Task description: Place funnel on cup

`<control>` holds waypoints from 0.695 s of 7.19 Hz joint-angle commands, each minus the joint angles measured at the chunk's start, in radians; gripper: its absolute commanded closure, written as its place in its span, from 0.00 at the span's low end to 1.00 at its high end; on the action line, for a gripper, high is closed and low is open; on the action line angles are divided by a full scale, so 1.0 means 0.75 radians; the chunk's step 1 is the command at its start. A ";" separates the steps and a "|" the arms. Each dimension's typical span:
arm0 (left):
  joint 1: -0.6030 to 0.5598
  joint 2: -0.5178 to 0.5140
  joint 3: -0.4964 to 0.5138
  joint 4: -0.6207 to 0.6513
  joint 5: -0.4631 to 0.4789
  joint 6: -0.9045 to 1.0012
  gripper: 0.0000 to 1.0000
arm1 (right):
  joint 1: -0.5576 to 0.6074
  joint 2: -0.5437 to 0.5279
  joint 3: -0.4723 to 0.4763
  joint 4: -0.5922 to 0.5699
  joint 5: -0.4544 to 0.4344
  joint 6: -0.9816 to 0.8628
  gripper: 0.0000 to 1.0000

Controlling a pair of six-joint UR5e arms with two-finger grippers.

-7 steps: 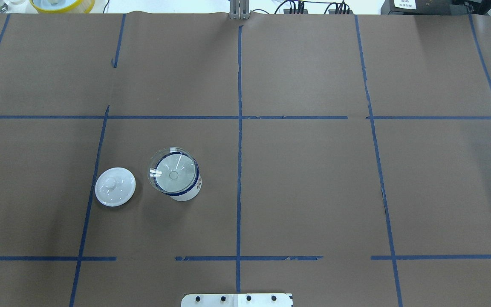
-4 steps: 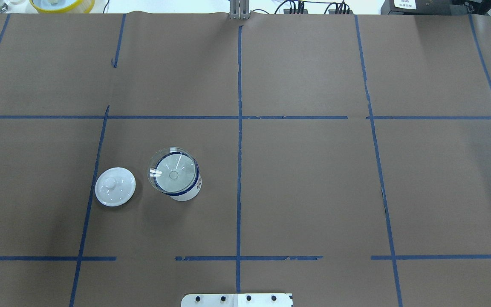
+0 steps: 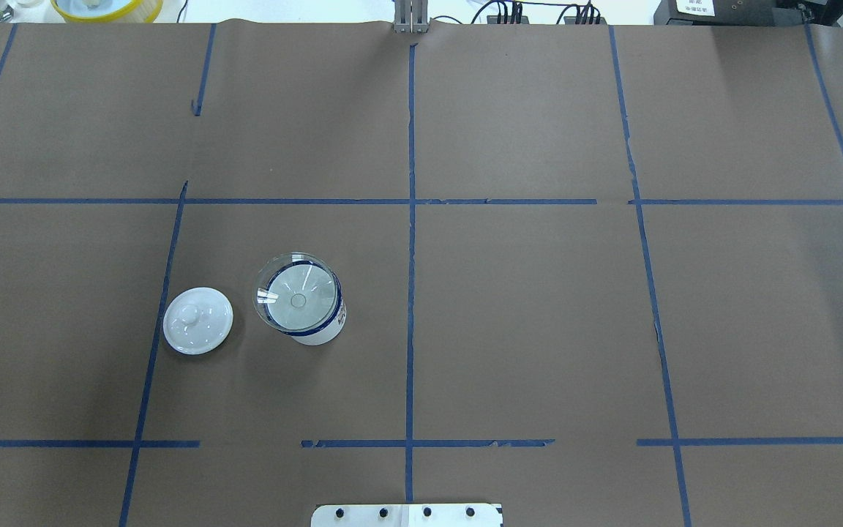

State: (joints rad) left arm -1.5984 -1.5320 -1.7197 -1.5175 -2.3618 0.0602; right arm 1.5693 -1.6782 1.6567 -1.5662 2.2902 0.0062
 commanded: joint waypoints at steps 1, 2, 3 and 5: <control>0.000 -0.001 -0.004 -0.001 -0.001 0.002 0.00 | 0.000 0.000 0.000 0.000 0.000 0.000 0.00; 0.000 -0.001 -0.006 -0.001 -0.001 0.002 0.00 | 0.000 0.000 0.000 0.000 0.000 0.000 0.00; 0.000 -0.001 -0.020 -0.001 -0.001 0.002 0.00 | 0.000 0.000 0.000 0.000 0.000 0.000 0.00; 0.000 -0.001 -0.024 -0.001 -0.001 0.002 0.00 | 0.000 0.000 0.000 0.000 0.000 0.000 0.00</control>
State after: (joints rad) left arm -1.5984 -1.5324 -1.7350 -1.5186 -2.3623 0.0614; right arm 1.5693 -1.6782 1.6567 -1.5662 2.2902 0.0061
